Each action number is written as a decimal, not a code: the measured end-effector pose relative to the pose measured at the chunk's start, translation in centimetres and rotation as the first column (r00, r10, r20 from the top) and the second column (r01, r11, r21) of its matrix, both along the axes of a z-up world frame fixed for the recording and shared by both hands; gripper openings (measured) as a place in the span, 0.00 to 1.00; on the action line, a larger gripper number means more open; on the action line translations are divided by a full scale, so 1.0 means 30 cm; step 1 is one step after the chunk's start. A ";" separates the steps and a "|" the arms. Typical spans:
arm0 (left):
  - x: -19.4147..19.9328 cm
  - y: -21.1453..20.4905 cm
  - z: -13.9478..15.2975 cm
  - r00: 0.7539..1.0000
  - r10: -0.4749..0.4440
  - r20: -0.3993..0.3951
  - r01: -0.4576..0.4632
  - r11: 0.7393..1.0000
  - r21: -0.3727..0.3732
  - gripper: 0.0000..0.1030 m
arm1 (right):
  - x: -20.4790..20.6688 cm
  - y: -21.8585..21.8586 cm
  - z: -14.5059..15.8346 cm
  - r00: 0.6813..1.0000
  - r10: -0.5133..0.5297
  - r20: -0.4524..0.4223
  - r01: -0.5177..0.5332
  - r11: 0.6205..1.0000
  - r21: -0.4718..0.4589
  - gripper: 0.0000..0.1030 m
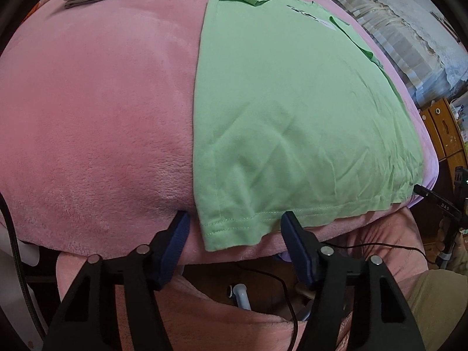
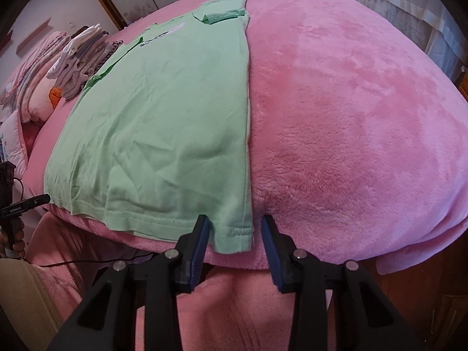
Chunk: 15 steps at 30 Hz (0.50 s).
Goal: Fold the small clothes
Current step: 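Move both grippers to the shirt hem and close them on it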
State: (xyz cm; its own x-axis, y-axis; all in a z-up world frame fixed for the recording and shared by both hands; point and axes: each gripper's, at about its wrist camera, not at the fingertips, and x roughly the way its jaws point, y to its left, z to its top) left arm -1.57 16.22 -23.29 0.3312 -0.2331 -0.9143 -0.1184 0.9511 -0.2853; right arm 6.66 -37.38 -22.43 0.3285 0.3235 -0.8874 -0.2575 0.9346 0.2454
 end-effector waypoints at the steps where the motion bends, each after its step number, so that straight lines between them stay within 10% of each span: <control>1: 0.000 0.004 -0.004 1.000 0.004 -0.003 -0.004 1.000 -0.006 0.56 | 0.001 0.002 0.000 1.000 0.006 0.002 -0.006 1.000 -0.003 0.28; 8: -0.004 0.009 -0.005 1.000 0.014 -0.001 -0.014 0.999 -0.037 0.50 | 0.000 0.002 -0.004 1.000 0.017 0.006 -0.017 1.000 -0.001 0.26; 15: 0.016 -0.059 0.002 0.999 -0.044 -0.019 0.044 0.999 0.024 0.22 | 0.000 -0.002 -0.007 1.000 0.018 0.004 -0.018 1.000 0.004 0.26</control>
